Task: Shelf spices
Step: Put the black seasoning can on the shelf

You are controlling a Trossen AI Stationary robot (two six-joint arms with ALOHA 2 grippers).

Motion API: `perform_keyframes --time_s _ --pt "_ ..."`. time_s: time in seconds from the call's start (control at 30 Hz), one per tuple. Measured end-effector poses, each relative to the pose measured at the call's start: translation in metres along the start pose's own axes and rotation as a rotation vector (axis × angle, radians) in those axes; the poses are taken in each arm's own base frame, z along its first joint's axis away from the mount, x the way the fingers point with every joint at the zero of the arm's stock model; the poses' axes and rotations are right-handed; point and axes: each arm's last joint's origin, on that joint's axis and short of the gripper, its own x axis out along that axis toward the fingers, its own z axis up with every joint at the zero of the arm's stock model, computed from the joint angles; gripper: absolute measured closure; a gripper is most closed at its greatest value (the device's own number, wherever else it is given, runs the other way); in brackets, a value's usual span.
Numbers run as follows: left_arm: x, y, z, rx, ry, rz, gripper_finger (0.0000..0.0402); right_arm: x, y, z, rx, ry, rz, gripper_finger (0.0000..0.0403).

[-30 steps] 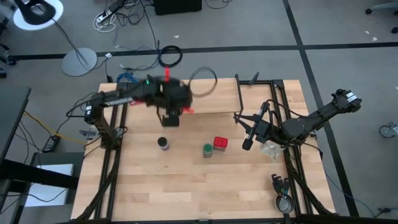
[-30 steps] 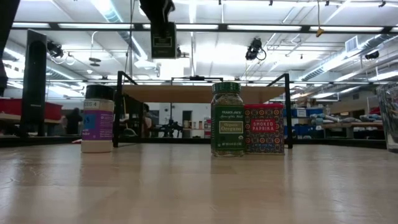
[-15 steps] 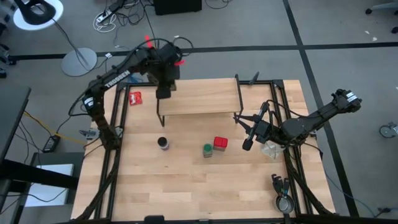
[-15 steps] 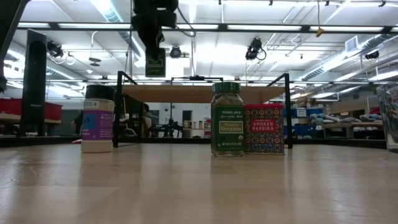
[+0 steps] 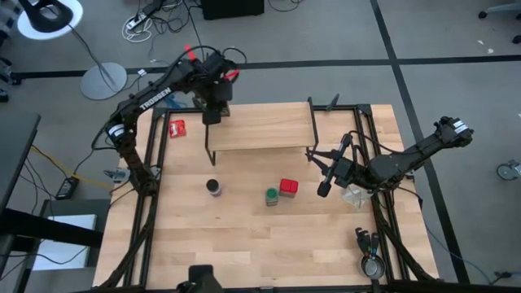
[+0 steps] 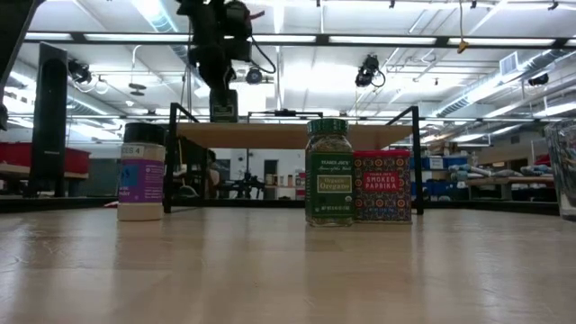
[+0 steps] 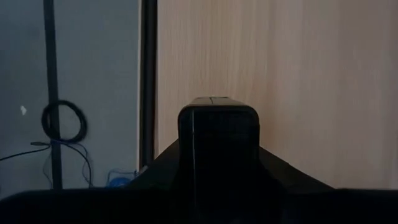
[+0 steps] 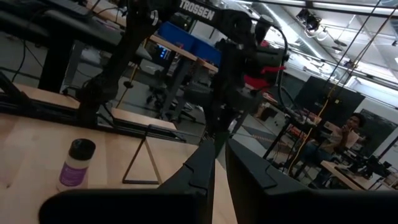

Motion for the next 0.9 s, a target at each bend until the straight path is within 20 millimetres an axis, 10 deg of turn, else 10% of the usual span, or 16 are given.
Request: perform_keyframes --time_s 0.9 --pt "0.019 0.004 -0.009 -0.054 0.029 -0.010 0.0237 0.000 0.000 0.000 -0.001 0.001 0.000 0.0364"
